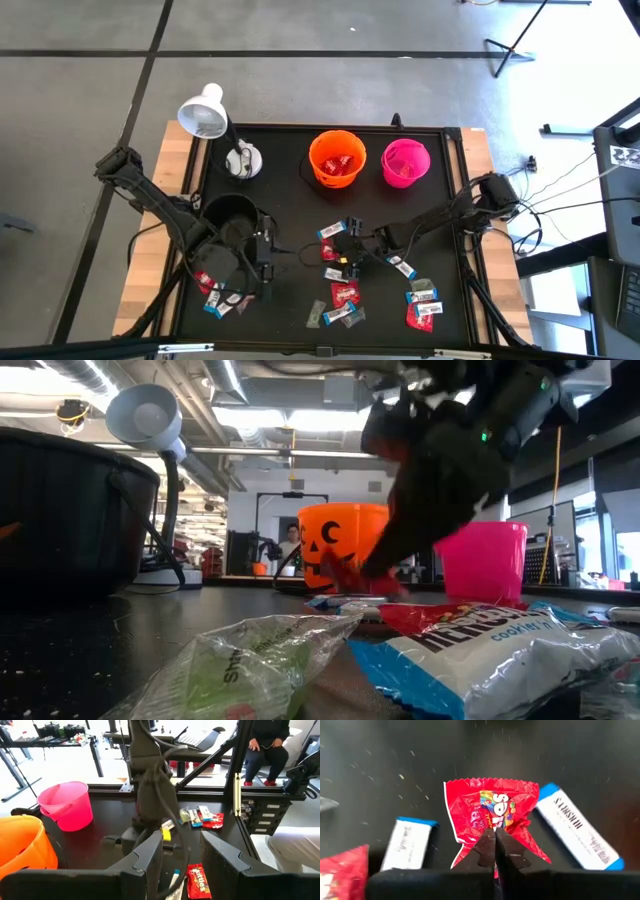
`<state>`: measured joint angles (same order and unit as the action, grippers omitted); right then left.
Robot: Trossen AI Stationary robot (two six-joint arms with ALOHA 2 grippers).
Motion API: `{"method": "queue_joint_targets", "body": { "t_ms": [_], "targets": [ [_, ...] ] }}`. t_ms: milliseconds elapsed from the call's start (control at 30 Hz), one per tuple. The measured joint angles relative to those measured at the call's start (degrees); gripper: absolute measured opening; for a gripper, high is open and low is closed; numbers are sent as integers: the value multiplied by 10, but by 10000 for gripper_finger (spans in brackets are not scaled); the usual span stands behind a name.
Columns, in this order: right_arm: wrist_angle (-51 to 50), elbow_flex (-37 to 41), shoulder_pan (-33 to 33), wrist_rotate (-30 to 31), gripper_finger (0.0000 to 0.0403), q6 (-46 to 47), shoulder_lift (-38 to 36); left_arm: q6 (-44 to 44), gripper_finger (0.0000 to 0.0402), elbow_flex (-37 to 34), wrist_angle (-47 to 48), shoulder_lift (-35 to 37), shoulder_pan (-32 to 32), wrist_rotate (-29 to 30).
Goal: Sort candy
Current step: Put the red candy into the orange bucket
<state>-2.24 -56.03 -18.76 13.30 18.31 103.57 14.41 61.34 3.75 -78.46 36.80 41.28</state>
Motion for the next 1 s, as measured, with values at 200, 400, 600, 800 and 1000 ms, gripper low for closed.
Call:
{"method": "queue_joint_targets", "body": {
  "t_ms": [200, 400, 600, 800, 1000],
  "targets": [
    [-4, 0, 0, 6, 1, -11, -51, 0, 121, 0, 2, 0, 1, -2],
    [-45, 0, 10, 86, 1, -55, -135, 0, 121, 0, 2, 0, 1, -2],
    [-56, -1, 55, 157, 1, -101, -220, 1, 121, 0, 1, 0, 1, 0],
    [-51, -1, 152, 134, 2, -125, -252, 3, 121, 0, 0, 0, -1, 0],
    [-55, -1, 261, 51, 2, -104, -247, 4, 121, 0, 1, 0, -1, 0]
  ]
}}
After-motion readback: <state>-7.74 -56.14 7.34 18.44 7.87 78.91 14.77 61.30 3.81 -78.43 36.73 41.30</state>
